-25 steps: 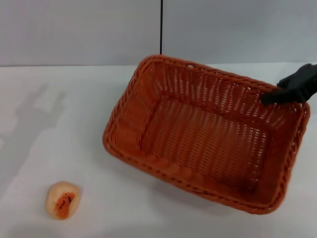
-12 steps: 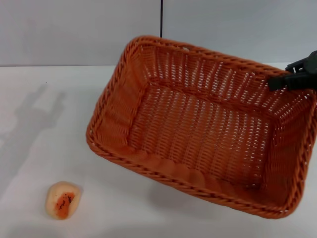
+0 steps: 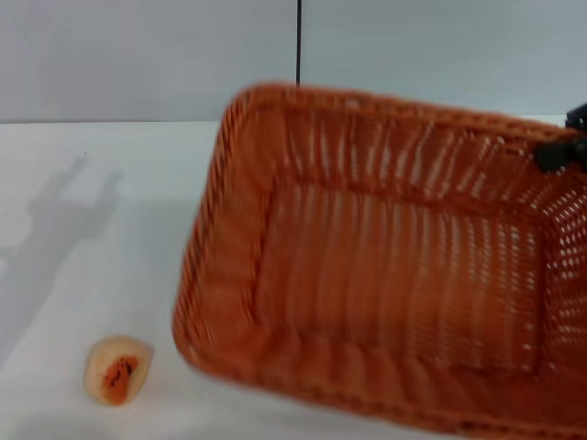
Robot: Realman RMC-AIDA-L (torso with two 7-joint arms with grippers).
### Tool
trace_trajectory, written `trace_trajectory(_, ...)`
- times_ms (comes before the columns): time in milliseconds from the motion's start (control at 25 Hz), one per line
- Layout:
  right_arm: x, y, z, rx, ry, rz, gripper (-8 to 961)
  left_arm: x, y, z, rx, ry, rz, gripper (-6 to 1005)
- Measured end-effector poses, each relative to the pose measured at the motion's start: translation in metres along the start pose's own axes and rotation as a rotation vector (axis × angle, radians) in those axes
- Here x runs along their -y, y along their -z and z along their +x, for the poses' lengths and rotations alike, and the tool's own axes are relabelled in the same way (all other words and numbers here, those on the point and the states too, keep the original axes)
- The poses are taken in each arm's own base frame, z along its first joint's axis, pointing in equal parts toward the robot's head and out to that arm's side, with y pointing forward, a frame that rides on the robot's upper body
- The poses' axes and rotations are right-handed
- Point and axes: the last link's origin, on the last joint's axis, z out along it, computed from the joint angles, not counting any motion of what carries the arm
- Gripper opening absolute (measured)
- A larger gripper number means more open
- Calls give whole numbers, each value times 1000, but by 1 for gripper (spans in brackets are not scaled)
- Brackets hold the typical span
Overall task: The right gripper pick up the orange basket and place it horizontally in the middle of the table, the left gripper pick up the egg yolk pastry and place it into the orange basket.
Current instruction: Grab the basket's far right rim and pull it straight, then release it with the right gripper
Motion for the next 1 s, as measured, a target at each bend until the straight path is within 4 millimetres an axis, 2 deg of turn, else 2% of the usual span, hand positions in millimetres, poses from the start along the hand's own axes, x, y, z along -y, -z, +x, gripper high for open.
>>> trace_trajectory(160, -4, -6, -3, -76, 51, -23, 164, 0, 0, 0, 0, 0, 0, 606)
trace_trajectory(440, -2, -27, -6, -107, 73, -39, 164, -1, 2, -2, 6, 10, 7, 606)
trace_trajectory(800, 6, -65, 3, -183, 30, -58, 164, -2, 0, -3, 5, 12, 2, 607)
trace_trajectory(1000, 8, -68, 5, -201, 21, -50, 177, -2, -1, -3, 4, 12, 1, 607)
